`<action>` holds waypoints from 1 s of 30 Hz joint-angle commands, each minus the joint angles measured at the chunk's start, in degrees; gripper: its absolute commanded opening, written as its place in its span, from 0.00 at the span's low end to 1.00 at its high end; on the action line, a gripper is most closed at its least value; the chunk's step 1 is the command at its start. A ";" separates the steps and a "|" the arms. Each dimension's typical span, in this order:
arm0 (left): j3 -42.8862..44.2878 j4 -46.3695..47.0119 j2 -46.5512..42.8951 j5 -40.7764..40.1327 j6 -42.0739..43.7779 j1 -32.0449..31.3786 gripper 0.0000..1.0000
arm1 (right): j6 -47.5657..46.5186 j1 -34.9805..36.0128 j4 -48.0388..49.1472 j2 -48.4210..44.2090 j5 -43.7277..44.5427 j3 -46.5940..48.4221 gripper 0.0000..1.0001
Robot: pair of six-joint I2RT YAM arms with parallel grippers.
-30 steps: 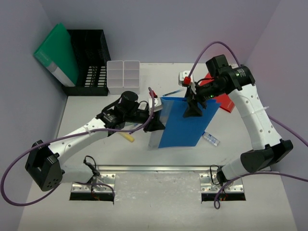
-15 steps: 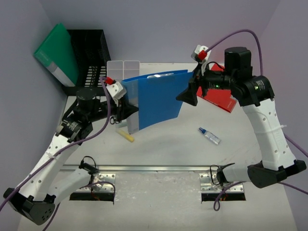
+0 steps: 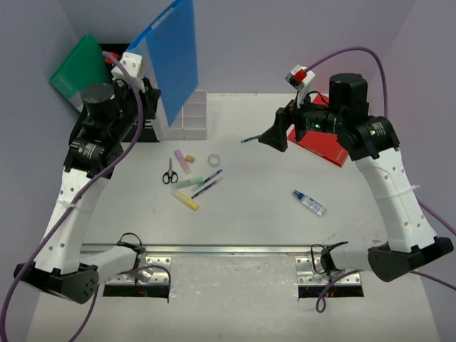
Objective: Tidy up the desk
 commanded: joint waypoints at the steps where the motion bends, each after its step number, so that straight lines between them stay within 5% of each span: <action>1: 10.83 7.13 8.62 -1.52 0.60 11.42 0.00 | -1.76 0.20 0.36 2.81 2.12 2.56 0.99; 6: 21.82 8.82 17.79 8.52 -2.57 21.80 0.00 | -4.41 0.20 0.56 3.96 0.91 3.17 0.99; 13: 25.88 17.25 23.80 14.90 -5.00 30.49 0.00 | -4.55 0.20 2.45 4.86 -1.67 0.08 0.99; 30: 24.38 31.11 33.92 18.87 -5.01 36.04 0.00 | -6.02 0.20 5.15 3.61 -3.79 -7.06 0.99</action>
